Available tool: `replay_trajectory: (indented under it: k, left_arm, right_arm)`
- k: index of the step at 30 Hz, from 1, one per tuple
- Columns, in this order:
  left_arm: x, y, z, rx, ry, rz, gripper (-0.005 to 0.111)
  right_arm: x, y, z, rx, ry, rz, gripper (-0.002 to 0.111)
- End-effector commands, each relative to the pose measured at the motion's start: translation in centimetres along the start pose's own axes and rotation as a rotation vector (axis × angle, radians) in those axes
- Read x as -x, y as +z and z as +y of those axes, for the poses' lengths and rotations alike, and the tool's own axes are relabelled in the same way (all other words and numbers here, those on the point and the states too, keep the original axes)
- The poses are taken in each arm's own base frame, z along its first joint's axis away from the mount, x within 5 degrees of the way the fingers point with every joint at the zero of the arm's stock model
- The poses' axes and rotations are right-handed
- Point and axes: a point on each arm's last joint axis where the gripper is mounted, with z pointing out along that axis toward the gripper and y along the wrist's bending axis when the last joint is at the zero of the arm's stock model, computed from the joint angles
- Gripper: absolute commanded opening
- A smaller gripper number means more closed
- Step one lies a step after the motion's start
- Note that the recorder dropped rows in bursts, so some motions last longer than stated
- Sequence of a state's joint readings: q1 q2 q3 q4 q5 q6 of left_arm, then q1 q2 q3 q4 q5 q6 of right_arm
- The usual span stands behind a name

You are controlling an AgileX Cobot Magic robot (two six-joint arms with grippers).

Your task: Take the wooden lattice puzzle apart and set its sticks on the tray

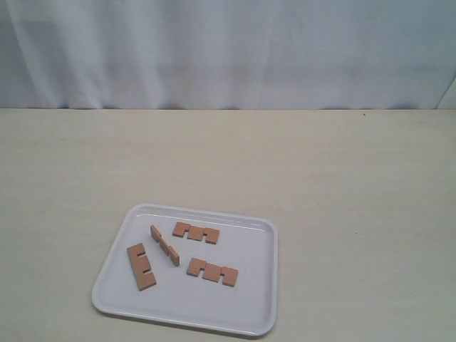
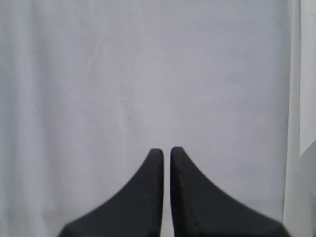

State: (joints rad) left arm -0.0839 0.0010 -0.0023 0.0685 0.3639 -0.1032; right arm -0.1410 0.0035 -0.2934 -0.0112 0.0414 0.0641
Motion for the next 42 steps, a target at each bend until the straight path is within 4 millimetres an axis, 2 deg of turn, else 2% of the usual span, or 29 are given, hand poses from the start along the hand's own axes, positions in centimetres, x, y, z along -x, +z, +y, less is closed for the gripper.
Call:
replay_trajectory:
  k: [1,5,10,13,20,21,22,25,31,42]
  left_arm:
    - [0.0,0.0,0.0,0.001,0.003,-0.008,0.000]
    - [0.0,0.0,0.0,0.001,0.003,-0.008,0.000]
    - [0.0,0.0,0.0,0.001,0.003,-0.008,0.000]
    - [0.0,0.0,0.0,0.001,0.003,-0.008,0.000]
    - [0.0,0.0,0.0,0.001,0.003,-0.008,0.000]
    - [0.0,0.0,0.0,0.001,0.003,-0.008,0.000]
    - [0.0,0.0,0.0,0.001,0.003,-0.008,0.000]
    - [0.0,0.0,0.0,0.001,0.003,-0.008,0.000]
    - [0.0,0.0,0.0,0.001,0.003,-0.008,0.000]
    - [0.0,0.0,0.0,0.001,0.003,-0.008,0.000]
  right_arm:
    - [0.5,-0.1,0.1,0.019,0.011,-0.020,0.005]
    - [0.6,-0.1,0.1,0.019,0.014,-0.022,0.005]
    - [-0.2,0.0,0.1,0.022,0.140,0.007,0.005]
    - [-2.0,0.1,0.0,0.016,0.155,0.041,0.005]
    - [-9.4,-0.4,-0.4,-0.007,0.098,0.225,0.005]
    - [-9.3,-0.4,-0.4,-0.007,0.092,0.220,0.005]
    - [-10.2,-0.6,-0.4,0.000,0.061,0.320,0.005]
    - [-10.7,-0.8,-0.3,0.007,0.041,0.382,0.005]
    - [-10.8,-0.9,-0.2,-0.002,0.136,0.393,0.005]
    - [-11.3,-1.1,-0.2,0.012,0.092,0.453,0.005]
